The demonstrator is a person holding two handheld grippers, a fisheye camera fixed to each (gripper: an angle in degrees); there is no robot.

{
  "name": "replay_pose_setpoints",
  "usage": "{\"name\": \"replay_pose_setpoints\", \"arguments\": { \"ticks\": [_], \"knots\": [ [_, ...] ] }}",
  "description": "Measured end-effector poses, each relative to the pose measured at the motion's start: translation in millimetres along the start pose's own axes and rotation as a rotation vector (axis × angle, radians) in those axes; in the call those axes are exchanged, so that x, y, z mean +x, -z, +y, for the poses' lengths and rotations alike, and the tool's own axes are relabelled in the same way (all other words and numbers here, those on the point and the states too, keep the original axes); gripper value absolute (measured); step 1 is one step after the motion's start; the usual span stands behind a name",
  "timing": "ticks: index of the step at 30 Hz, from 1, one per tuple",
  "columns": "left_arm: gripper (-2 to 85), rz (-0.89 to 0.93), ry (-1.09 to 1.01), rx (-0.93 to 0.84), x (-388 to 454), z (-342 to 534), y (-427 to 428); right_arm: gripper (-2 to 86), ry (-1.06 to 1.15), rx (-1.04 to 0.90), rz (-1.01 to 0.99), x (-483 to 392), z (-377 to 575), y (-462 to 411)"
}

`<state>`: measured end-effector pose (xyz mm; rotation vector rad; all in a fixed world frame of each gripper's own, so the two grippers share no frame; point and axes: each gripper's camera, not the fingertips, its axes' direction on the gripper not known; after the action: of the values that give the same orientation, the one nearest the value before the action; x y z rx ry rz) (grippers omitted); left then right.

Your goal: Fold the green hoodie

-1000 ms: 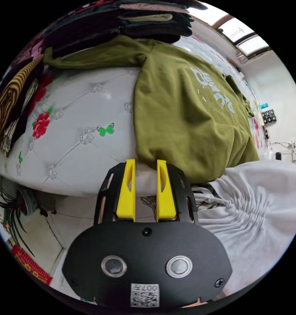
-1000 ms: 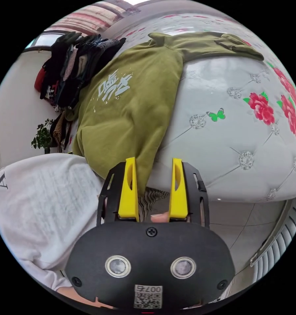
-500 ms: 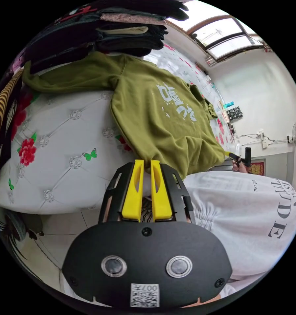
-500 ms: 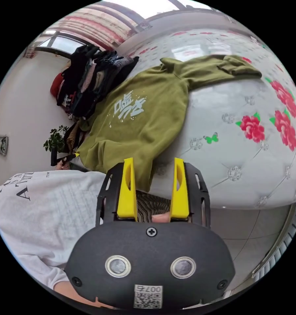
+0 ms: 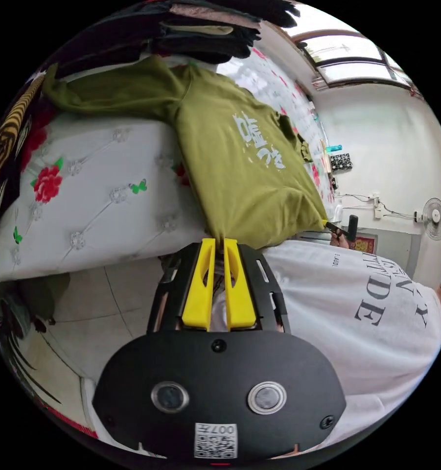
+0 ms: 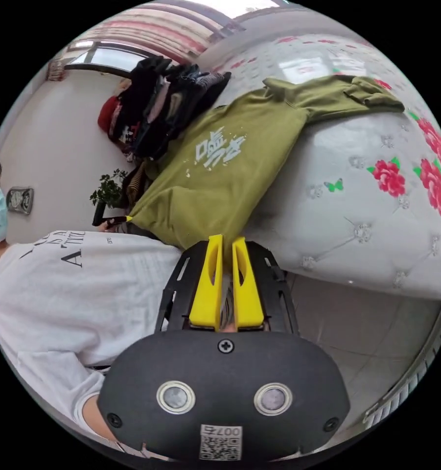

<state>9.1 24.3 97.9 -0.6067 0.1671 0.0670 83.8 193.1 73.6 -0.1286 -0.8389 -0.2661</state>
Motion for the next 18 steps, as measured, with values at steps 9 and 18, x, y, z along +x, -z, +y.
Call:
{"name": "replay_pose_setpoints", "arguments": {
  "ticks": [9, 18],
  "knots": [
    [5.8, -0.219, 0.105, -0.157, -7.3, 13.1, -106.2, 3.2, -0.156, -0.252, 0.299, 28.1, -0.4, -110.8],
    [4.0, -0.167, 0.151, 0.111, 15.6, 15.3, -81.4, 6.8, -0.059, 0.087, 0.320, 5.1, -85.2, -56.7]
  ]
}}
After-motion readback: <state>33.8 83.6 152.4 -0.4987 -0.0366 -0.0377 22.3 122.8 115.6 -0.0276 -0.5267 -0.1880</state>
